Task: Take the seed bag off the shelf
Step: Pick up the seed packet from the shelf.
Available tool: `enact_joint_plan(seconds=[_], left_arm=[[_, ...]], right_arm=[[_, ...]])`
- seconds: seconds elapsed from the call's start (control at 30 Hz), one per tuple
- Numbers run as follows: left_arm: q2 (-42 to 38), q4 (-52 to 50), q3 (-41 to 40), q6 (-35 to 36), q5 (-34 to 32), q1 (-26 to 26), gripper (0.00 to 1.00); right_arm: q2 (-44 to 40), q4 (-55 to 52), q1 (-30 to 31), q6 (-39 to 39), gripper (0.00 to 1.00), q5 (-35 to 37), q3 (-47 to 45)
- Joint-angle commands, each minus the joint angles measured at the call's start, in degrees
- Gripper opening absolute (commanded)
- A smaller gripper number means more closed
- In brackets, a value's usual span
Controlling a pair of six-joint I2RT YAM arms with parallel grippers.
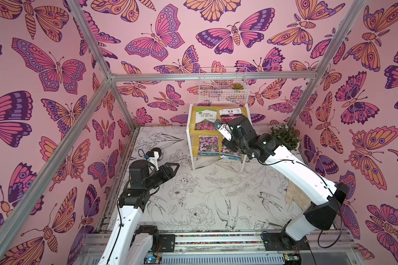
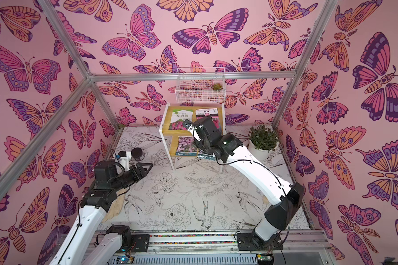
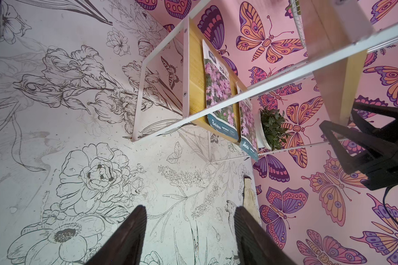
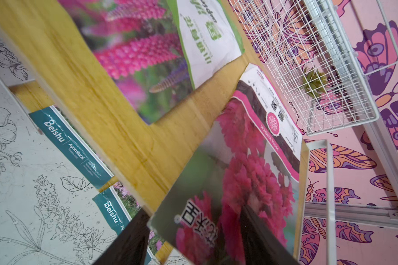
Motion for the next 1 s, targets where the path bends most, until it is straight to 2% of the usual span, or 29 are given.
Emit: enact_joint_plan(seconds=[0.0,0.17,0.3,0.37,0.57,0.63,0.77,0.97], left_arm=[[-1.14,-1.48,2.85,0.39,1.23,-0.26,0.56],[-2.80,-2.24,6.07,0.51,-2.09,-1.82,0.56],[-0.20,-2.13,8.60,0.49,-1.88,-3.14,0.56],[1.85,-2.15,9.76,1.15,-2.38,-4.80,0.55],[4.34,-2.04,11.16,2.24,-9.26,-11.99,0.55],[5.30,-2.00,11.29,2.44,-9.28,-12.79,0.55],[5.92,-1.85,10.80,2.37,-9.82,-13.52,0.56],[5.87,-1.47,10.18,2.20,-10.26,-13.63,0.57]], right_arm=[[-1.64,-0.63,-0.15,1.94,0.64,-1.75,1.73],[-3.96,-1.25,-0.18,3.41,0.64,-4.02,1.77],[-3.07,-2.14,-0.54,3.99,0.64,-4.58,3.19],[-2.51,-3.64,-1.15,5.16,0.63,-6.42,4.76],[0.07,-6.40,-2.76,7.28,0.62,-10.73,7.46],[0.93,-7.56,-2.88,7.24,0.63,-10.84,8.19],[1.52,-8.99,-2.93,7.58,0.75,-11.90,8.53],[1.21,-8.59,-2.90,7.59,0.74,-13.04,7.54]])
